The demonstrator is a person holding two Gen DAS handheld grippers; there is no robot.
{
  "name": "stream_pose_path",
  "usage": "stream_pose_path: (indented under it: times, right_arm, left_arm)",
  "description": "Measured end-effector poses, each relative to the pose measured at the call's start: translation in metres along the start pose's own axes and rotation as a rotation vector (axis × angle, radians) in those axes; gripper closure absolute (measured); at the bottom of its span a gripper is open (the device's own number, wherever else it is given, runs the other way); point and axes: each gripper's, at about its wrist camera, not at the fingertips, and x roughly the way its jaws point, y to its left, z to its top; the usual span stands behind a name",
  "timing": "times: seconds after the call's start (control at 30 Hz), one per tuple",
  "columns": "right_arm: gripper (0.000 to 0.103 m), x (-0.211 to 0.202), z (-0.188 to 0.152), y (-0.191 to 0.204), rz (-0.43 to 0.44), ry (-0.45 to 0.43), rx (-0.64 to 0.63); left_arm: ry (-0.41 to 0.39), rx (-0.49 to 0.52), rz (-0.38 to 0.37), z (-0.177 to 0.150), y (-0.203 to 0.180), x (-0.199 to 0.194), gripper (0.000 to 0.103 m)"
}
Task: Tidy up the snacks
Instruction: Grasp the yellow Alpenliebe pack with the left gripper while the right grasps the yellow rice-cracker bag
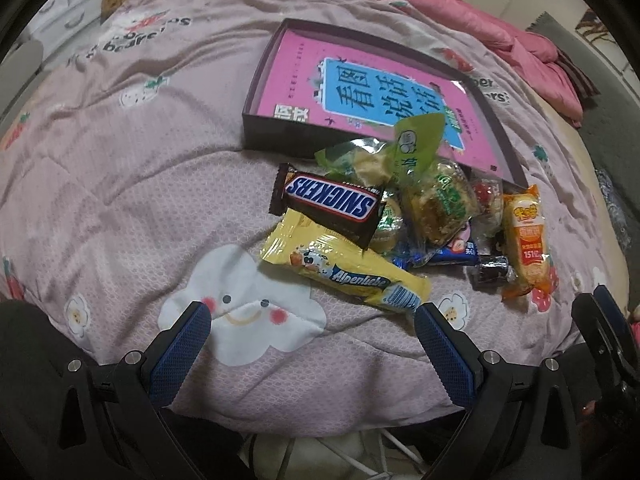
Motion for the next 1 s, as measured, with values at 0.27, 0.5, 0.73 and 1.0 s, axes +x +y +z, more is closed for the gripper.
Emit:
stream_pose_path:
  times: [0.27, 0.5, 0.73, 1.0]
  right_arm:
    - [0.001, 0.017, 0.006, -0.011, -0.001, 0.036, 0.018]
    - [0.005, 0.035, 0.012, -0.002, -0.043, 0.041, -0.053]
    - [0.014, 0.054, 0.018, -0.001, -0.057, 0.059, -0.059]
    - [0.032, 0.072, 0.019, 0.003, -0.070, 0.090, -0.089]
  left_arm:
    - [0.014, 0.007, 0.009, 0.005, -0.010, 0.010, 0.002]
    - [0.028, -0.030, 0.033, 0.012, -0.010, 0.024, 0.002]
    - [0.037, -0.096, 0.024, 0.018, -0.012, 0.035, 0.002]
    - [0.028, -0.164, 0.062, 0.016, -0.014, 0.041, 0.011]
